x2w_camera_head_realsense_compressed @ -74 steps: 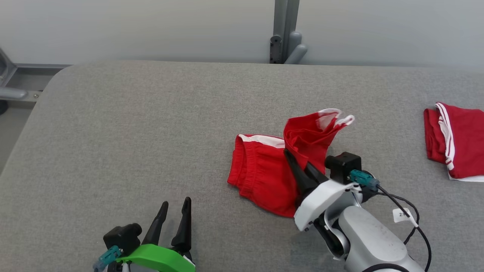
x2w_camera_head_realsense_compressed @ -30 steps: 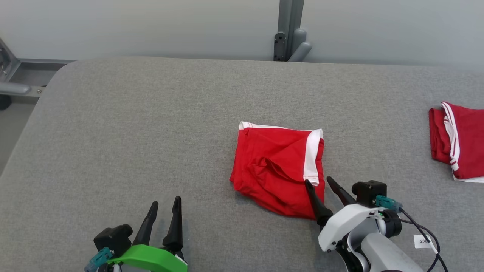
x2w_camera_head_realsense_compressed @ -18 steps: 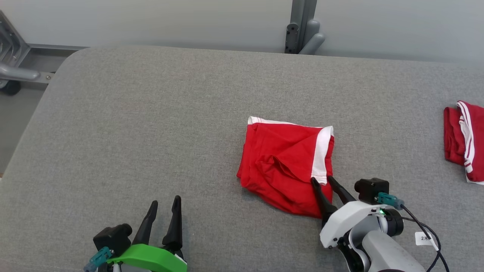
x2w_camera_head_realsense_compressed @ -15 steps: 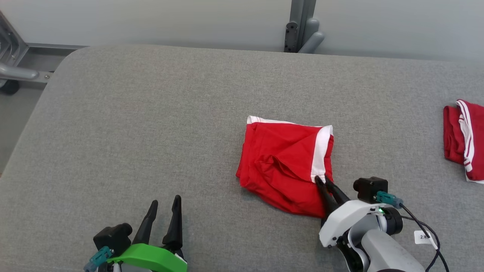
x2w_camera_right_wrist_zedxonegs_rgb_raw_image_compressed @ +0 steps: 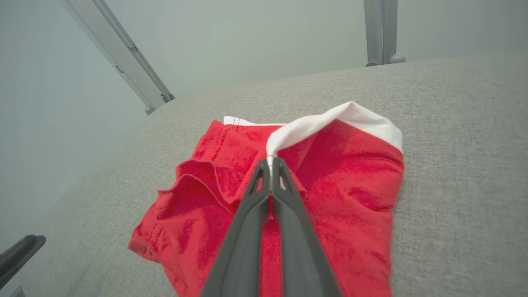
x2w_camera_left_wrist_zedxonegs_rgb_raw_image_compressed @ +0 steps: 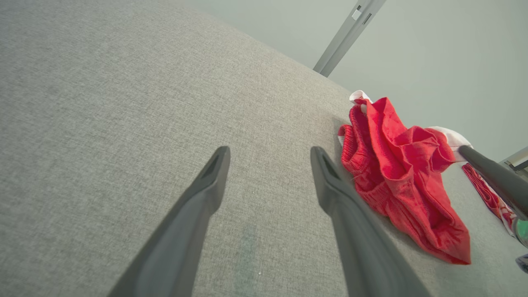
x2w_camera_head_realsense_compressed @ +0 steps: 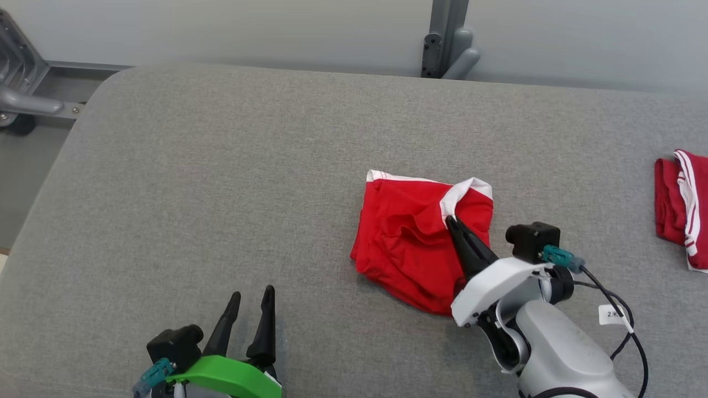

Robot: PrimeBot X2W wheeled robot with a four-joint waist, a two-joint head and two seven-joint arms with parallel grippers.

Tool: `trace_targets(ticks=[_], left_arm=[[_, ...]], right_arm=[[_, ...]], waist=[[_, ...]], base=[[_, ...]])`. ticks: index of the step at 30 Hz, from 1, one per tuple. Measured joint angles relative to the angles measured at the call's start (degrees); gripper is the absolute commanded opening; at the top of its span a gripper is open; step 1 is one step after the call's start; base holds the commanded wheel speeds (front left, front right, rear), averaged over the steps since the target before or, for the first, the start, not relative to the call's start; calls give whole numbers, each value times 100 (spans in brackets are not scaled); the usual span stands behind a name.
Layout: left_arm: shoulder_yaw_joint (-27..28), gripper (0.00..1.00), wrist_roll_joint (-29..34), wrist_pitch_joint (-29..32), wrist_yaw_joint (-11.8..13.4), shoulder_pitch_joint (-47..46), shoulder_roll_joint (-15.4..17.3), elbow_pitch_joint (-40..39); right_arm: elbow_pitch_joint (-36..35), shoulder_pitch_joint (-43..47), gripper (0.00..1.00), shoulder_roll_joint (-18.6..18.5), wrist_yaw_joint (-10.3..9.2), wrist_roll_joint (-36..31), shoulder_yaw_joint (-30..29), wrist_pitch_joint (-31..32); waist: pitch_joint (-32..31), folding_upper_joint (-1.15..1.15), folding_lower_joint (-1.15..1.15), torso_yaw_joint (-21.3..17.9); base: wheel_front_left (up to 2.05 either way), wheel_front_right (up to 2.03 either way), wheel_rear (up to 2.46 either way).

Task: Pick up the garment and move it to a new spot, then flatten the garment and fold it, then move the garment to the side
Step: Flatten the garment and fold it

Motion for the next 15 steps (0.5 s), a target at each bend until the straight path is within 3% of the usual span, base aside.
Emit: trace_targets(ticks=[10, 11, 12, 15], left_arm=[[-370, 100, -99, 0, 0, -81, 0, 74], [-396, 100, -104, 0, 0, -107, 0, 77], [-414, 100, -127, 0, 0, -137, 0, 76], [-438, 100, -142, 1, 0, -192, 0, 71]], right_arm=[[695, -1024, 2, -52, 0, 88, 198, 1], [816, -1132, 39, -55, 0, 89, 169, 1], [927, -1229, 100, -56, 0, 89, 144, 1], [1070, -1474, 100, -63, 0, 81, 134, 1]], waist=[[39, 0, 0, 428], [55, 0, 0, 488], [73, 0, 0, 547], [138, 0, 0, 713]], base=[[0, 0, 0], [0, 0, 0], [0, 0, 0], [0, 0, 0]])
